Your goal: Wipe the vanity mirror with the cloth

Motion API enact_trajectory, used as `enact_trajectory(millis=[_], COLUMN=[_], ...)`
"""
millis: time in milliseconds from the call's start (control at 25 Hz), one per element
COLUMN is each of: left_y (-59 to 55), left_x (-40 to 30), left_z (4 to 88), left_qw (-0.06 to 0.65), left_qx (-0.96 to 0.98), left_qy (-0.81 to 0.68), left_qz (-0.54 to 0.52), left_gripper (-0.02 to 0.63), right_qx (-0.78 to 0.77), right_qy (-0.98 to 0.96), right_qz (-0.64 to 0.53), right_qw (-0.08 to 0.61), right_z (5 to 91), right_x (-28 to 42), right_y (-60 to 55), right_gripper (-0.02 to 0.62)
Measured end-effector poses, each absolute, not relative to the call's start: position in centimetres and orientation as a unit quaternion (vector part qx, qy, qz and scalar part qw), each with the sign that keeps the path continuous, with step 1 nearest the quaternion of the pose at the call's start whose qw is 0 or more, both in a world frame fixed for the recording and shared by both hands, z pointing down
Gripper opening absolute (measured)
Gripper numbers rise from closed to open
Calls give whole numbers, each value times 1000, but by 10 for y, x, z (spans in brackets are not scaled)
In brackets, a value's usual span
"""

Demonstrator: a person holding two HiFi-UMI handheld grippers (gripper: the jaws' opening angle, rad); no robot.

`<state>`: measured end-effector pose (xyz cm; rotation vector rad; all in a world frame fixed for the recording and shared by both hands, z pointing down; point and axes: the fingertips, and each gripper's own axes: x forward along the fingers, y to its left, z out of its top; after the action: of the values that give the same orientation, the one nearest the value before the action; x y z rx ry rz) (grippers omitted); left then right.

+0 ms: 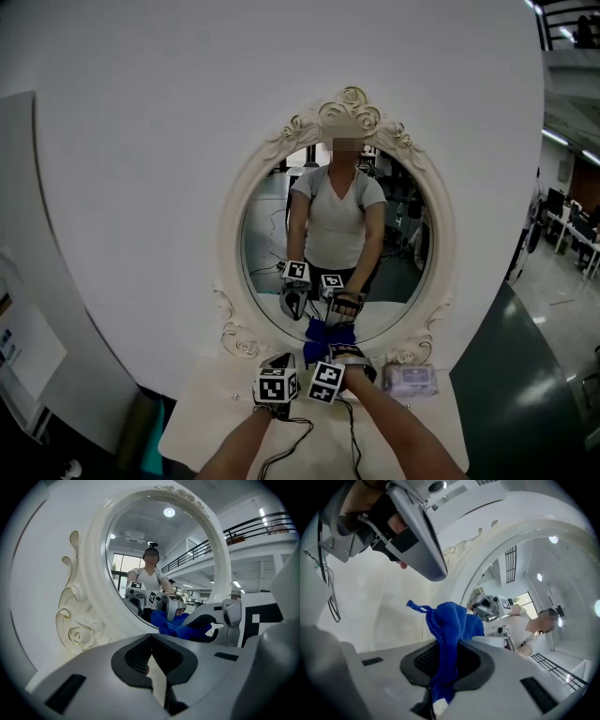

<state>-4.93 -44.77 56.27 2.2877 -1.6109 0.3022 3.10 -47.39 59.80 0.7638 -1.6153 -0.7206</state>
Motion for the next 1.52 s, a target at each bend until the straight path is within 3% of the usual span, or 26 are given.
enact_trajectory(millis=[280,560,840,1160,1520], left_y=[-455,-481,-471,-450,-448], left_x=[-61,-51,-3,46,62], left_z=[520,362,222,107,97], left_qw=[111,-32,-116,-179,-182], left_qx=[813,833,855,859,856], left_qy=[-563,-548,-505,-478,-481], left_qz=[103,62,-8,-50,-49], left_gripper=[3,5,3,5,5], right_qx=[288,393,468,490,494], right_qy=[-691,-630,-557,-465,-401], right_qz=[-377,-467,-549,-613,-623], right_qw=[546,479,411,410,455], right_z=[522,314,160,97,106], right_x=[34,81,94,101,128], right_y=[-462,-472,-447,-449,-474], right_gripper=[66,66,66,66,66])
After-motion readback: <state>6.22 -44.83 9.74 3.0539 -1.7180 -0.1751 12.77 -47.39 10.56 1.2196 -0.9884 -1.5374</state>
